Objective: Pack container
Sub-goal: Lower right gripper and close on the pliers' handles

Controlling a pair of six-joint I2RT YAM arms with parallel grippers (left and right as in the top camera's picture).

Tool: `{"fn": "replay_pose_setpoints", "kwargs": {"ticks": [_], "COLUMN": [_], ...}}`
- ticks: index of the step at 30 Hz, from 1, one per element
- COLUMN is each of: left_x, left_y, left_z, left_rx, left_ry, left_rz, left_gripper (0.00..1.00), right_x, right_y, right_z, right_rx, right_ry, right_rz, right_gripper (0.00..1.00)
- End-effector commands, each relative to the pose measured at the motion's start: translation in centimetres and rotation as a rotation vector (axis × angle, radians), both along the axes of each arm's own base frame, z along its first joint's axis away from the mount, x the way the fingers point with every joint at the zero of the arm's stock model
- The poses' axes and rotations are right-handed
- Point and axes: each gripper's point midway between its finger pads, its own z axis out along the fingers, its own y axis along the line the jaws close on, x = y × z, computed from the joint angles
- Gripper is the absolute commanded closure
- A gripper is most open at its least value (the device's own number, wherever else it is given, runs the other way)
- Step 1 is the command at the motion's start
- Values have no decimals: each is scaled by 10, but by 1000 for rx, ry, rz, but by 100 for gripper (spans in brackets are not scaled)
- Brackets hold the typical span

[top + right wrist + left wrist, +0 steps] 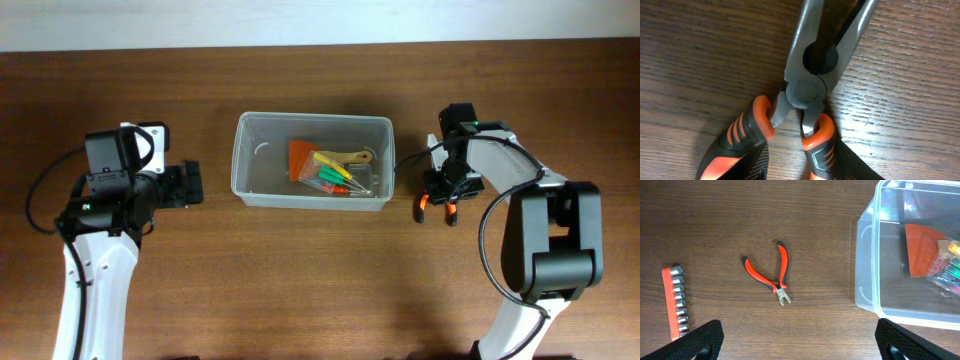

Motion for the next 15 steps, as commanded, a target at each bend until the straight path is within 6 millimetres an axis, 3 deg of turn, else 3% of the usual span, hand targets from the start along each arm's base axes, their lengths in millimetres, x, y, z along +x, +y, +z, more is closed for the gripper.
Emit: {"fn": "replay_pose_setpoints", "kwargs": {"ticks": [1, 11, 15], "left_x": [4, 4, 4], "left_y": [-1, -1, -1], "left_z": [7, 7, 7], "left_rx": [0, 0, 0], "left_ry": [-19, -19, -19], "left_rz": [-17, -17, -17], "left_gripper": [1, 1, 1], "right_x": [-9, -9, -9], "right_y": [-2, -7, -7], "right_z": [-7, -7, -7], "right_rx": [-8, -8, -8], "right_ry": [32, 31, 31], "right_rz": [9, -4, -5], "right_gripper": [58, 65, 73]}}
